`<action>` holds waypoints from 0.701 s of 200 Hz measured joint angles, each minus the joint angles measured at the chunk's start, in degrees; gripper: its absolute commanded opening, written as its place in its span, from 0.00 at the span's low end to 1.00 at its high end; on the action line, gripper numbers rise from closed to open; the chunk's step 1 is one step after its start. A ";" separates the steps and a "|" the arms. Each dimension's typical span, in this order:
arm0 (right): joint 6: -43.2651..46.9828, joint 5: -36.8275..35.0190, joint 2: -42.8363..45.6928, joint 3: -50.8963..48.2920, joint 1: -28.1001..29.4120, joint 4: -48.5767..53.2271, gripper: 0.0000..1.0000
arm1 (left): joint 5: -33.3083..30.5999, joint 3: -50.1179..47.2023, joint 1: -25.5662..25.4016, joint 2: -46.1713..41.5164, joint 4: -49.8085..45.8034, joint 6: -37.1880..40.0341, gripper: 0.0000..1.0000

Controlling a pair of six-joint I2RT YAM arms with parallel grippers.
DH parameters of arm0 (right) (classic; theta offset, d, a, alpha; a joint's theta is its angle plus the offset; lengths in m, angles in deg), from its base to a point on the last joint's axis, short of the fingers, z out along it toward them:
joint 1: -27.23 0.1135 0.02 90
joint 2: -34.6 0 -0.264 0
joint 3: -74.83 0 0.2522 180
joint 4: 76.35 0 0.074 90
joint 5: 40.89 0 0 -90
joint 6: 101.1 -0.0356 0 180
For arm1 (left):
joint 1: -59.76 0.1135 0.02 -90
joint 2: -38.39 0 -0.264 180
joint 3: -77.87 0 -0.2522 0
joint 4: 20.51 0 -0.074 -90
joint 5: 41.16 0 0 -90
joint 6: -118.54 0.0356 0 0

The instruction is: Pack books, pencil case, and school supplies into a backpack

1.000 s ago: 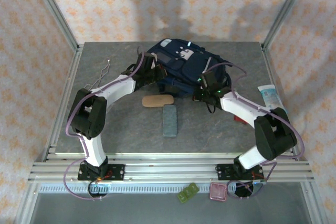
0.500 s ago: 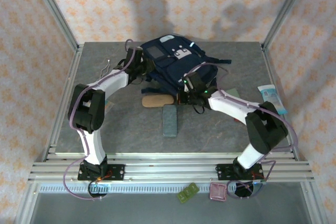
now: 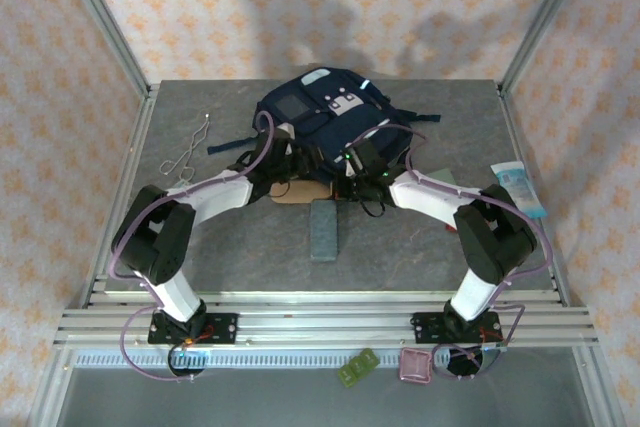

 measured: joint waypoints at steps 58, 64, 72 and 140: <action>-0.20 0.04 0.00 0.00 0.00 -0.35 0.00 | -0.96 2.27 -0.68 5.07 -1.51 -1.77 0.65; -0.22 0.04 0.00 0.00 0.00 -0.42 0.00 | -1.33 2.56 -0.79 5.07 -1.79 -1.84 0.65; -0.22 0.04 0.00 0.00 -0.02 -0.44 0.00 | -1.79 2.97 -1.03 5.07 -2.14 -1.92 0.65; -0.26 0.04 0.00 -0.07 -0.02 -0.83 0.00 | -5.01 4.57 -1.40 5.29 -5.86 -3.30 0.64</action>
